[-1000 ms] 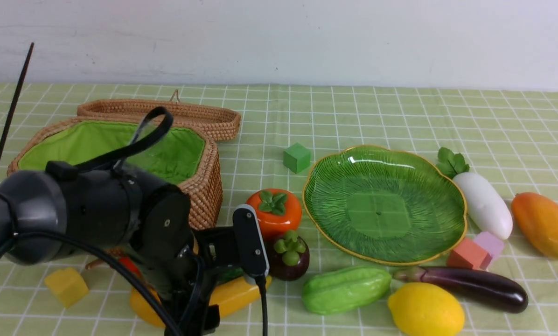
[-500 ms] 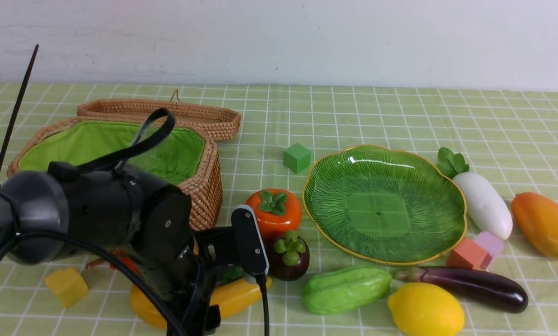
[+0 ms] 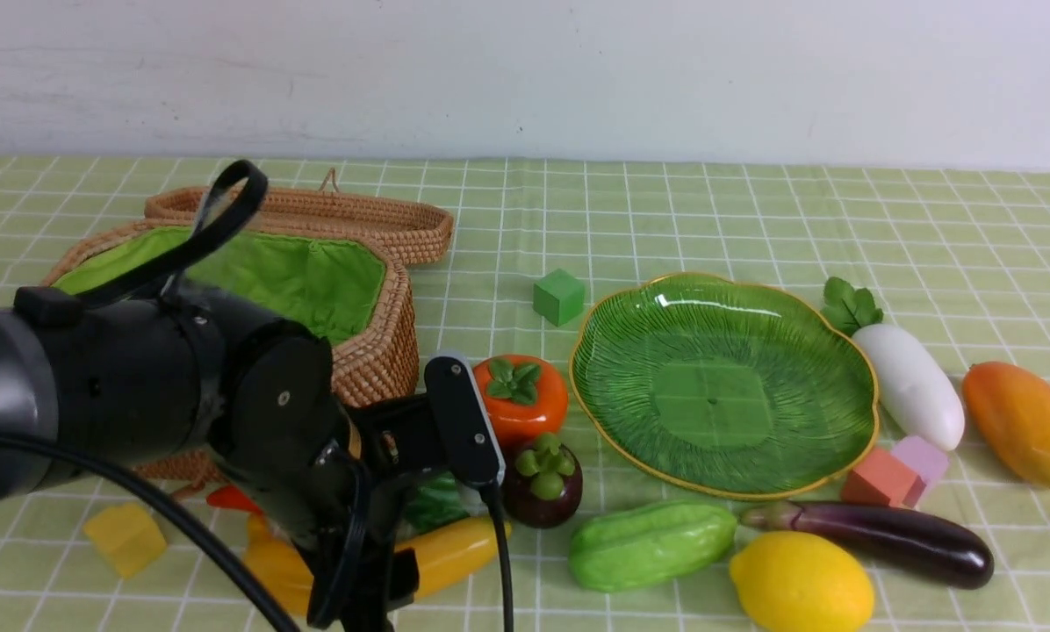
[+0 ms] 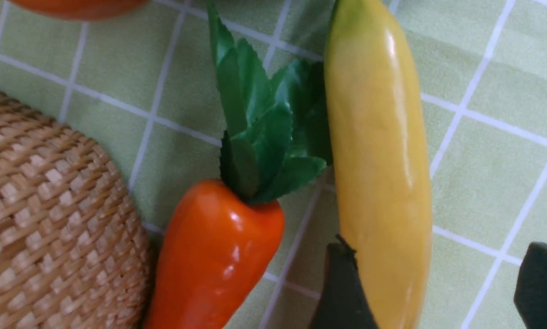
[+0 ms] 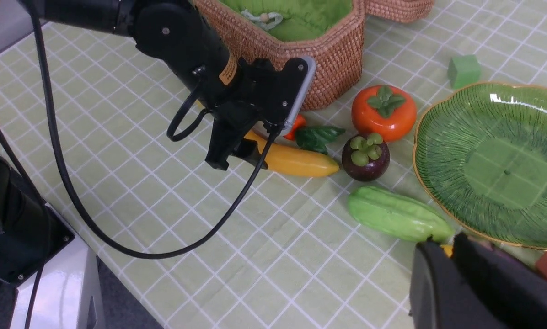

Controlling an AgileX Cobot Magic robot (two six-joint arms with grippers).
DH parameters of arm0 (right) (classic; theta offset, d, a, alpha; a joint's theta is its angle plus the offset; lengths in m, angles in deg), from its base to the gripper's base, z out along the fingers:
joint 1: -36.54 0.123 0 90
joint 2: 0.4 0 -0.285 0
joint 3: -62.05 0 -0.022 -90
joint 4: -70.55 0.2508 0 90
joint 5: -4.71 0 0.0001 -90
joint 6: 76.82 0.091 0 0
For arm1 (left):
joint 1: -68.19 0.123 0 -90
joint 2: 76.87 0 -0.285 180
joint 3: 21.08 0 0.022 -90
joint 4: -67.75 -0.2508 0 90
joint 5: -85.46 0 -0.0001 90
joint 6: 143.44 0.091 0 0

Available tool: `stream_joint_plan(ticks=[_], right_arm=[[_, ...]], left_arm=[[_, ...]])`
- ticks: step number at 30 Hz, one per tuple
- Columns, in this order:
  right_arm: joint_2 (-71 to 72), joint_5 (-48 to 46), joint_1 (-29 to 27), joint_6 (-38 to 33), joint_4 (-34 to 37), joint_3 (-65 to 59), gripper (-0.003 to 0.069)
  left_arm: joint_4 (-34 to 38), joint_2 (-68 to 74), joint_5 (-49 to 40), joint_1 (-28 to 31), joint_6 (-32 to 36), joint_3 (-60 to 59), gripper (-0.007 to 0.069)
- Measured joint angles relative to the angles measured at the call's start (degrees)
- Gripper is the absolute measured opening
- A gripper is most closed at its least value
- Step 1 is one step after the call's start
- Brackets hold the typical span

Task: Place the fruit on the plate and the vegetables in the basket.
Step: Use the left arm to grab a banana and put it into the right plate

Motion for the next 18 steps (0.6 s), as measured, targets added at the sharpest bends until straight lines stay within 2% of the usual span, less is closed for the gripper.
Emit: stream_joint_plan(ticks=[18], right_arm=[[0.00, 0.04, 0.00, 0.03, -0.05, 0.00, 0.0073]], left_arm=[[-2.20, 0.26, 0.95, 0.00, -0.16, 0.00, 0.0476]])
